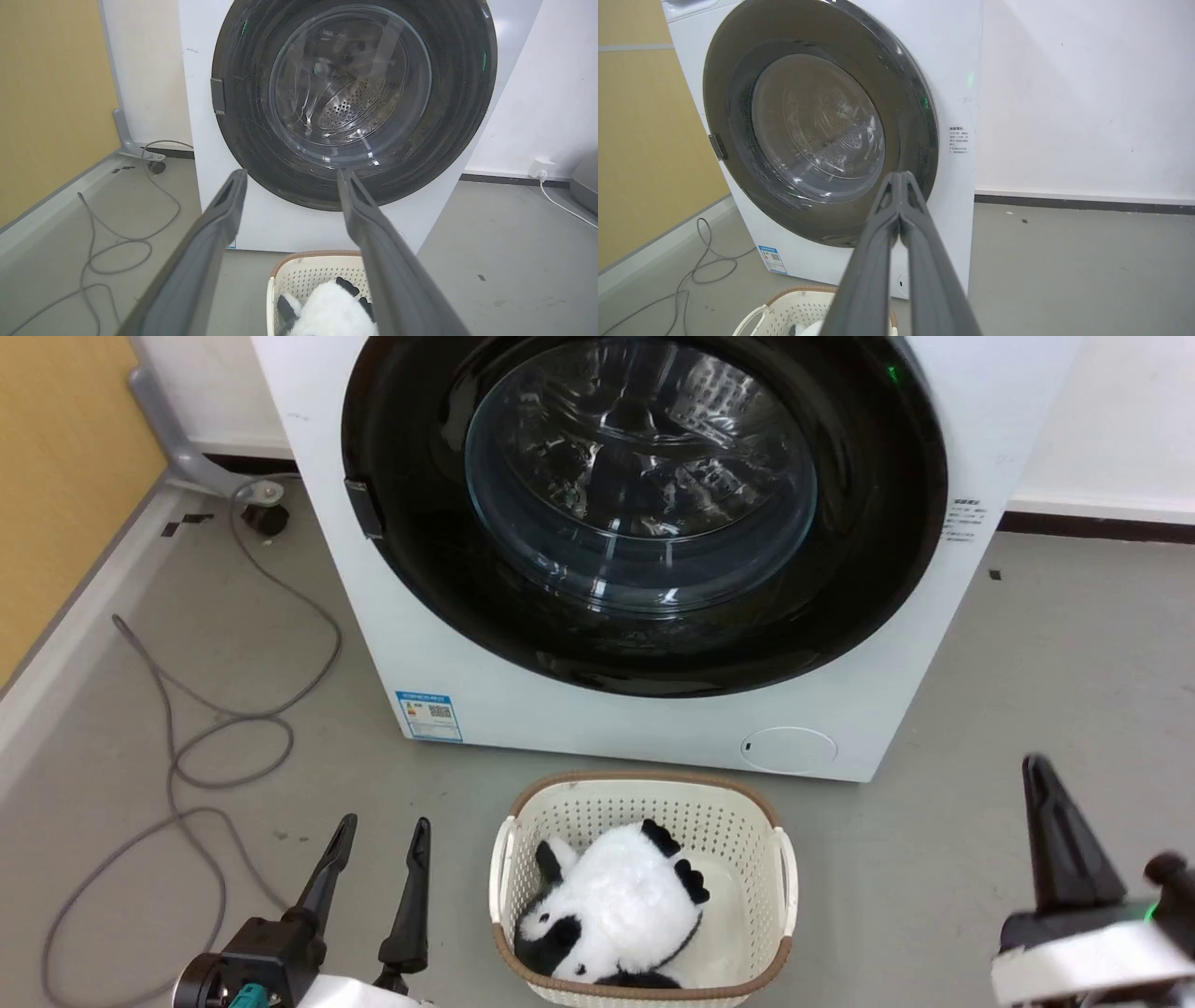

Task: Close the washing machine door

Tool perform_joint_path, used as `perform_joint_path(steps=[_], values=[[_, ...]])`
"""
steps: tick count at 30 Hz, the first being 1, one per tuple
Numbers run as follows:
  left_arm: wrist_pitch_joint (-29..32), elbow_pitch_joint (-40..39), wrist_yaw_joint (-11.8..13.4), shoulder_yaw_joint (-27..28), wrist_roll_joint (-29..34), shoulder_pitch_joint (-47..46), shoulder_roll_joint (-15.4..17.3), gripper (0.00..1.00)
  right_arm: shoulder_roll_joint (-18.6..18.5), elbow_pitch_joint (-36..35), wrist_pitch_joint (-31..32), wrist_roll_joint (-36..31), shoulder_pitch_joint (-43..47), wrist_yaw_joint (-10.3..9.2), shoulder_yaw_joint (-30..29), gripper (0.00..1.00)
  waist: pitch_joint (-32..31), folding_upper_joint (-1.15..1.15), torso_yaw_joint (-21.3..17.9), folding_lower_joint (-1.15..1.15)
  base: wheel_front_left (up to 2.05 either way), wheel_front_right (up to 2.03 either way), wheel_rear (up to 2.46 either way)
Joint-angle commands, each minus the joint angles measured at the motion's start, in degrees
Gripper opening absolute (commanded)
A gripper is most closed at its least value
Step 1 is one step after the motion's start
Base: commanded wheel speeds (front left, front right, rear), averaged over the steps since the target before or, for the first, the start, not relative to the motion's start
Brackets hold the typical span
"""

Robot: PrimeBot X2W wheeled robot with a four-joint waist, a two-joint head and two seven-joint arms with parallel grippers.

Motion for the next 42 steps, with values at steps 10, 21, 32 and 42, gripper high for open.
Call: perform_joint_path(steps=[10, 21, 32, 42], values=[[-0.2, 1.8, -0.2, 0.3, 0.5, 1.4, -0.1, 1.0, 4.9, -2.2, -0.3, -2.9, 5.3, -0.04, -1.3, 1.0, -1.4, 0.0, -0.8, 0.01, 0.0, 0.0, 0.0], [-0.2, 1.4, -0.2, 0.6, 0.8, 1.3, -0.2, 1.0, 5.2, -3.1, -0.4, -3.0, 5.6, -0.04, -1.7, 1.0, -1.4, 0.0, -0.6, 0.01, 0.0, 0.0, 0.0], [0.8, 1.3, 0.4, 0.5, 0.9, 0.7, -0.2, 0.0, 5.2, -2.6, 0.7, -3.4, 4.7, 0.0, -1.5, 0.0, -1.5, 0.0, -0.8, 0.01, 0.0, 0.0, 0.0], [1.9, 0.9, 0.9, 0.6, 1.5, 0.4, -0.2, 0.0, 5.4, -2.7, 1.7, -4.3, 4.5, -0.01, -1.2, 0.0, -1.5, 0.0, -1.1, 0.01, 0.0, 0.0, 0.0]])
